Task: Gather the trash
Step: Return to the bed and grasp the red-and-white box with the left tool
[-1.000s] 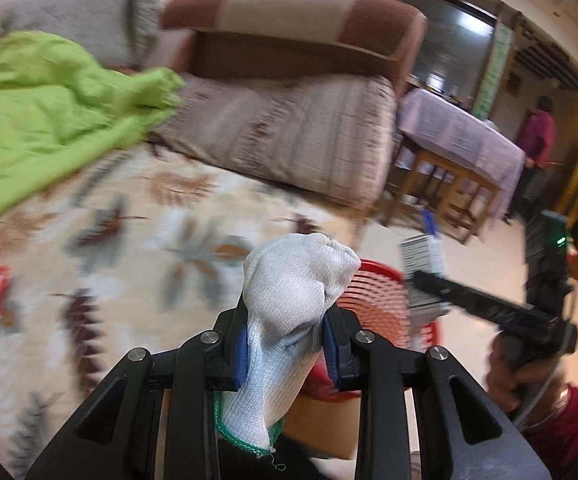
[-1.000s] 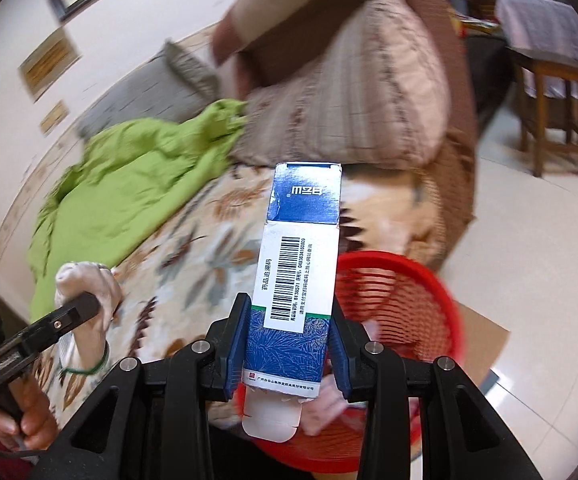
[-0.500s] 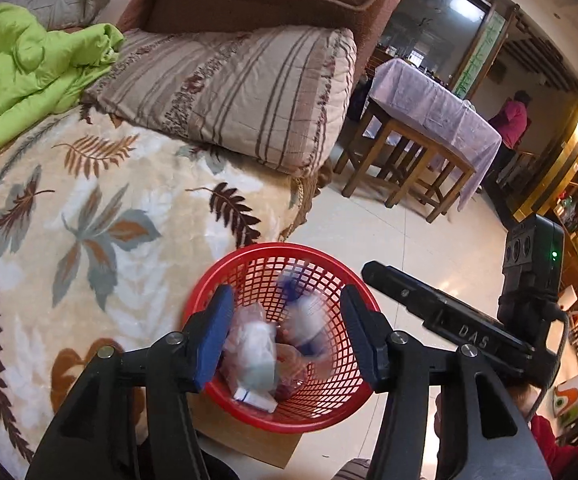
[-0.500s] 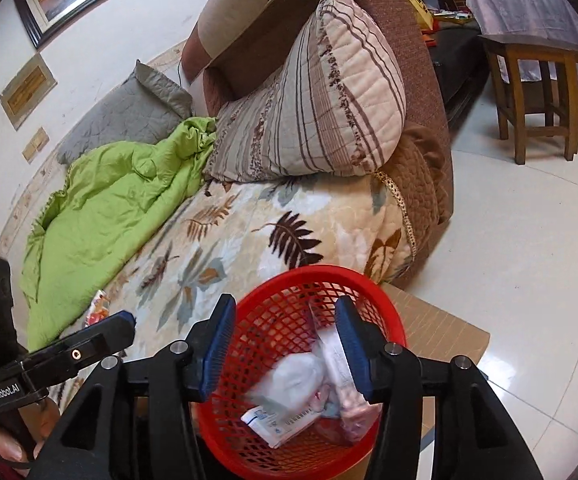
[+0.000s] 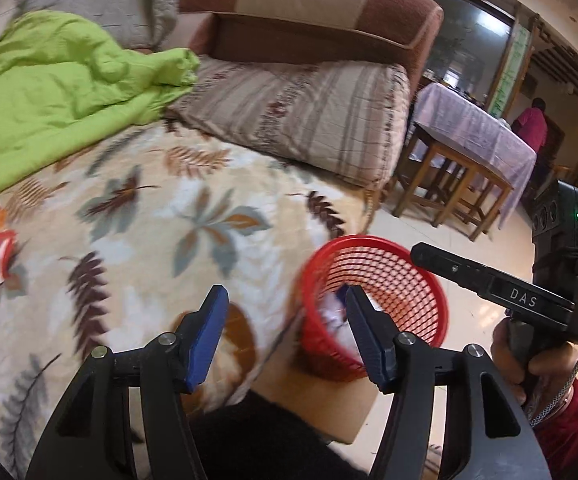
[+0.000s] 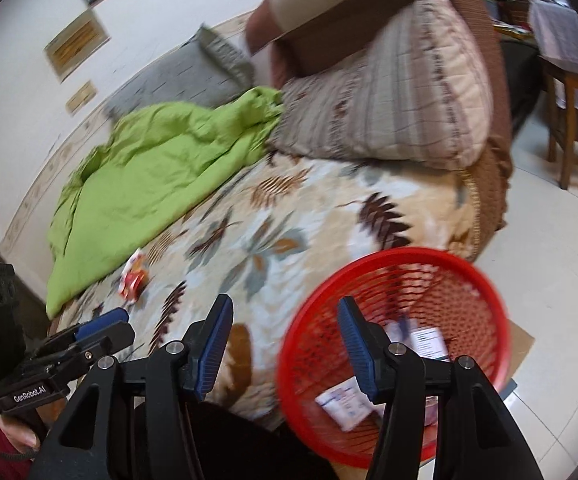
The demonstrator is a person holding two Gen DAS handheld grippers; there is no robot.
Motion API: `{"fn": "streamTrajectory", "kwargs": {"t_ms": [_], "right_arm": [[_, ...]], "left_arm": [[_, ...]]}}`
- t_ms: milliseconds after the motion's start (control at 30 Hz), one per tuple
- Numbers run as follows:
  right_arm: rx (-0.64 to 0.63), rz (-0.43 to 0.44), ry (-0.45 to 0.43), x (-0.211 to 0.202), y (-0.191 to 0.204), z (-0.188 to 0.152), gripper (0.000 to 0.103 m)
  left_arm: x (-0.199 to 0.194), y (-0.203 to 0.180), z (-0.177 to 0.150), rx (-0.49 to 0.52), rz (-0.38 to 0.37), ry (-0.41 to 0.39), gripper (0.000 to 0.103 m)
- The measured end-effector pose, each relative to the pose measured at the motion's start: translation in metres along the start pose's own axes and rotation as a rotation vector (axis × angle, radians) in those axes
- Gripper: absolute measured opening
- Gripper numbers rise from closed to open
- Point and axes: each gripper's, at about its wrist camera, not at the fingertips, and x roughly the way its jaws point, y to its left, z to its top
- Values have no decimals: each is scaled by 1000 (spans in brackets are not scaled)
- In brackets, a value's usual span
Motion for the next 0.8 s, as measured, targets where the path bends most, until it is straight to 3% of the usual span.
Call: {"fn": "streamTrajectory", "kwargs": {"t_ms": [200,600,800], "right_arm": [[-89,63,57,20,49,-11,59],[-274,164,188,80,141,-27,59],[-365,212,263,117,192,-28,69]], "left_arm": [[-37,45,-21,-44,95,-33,61],[-87,173,-75,-293,306,-59,61],[-97,241,-85,-427,407,-93,61]]}}
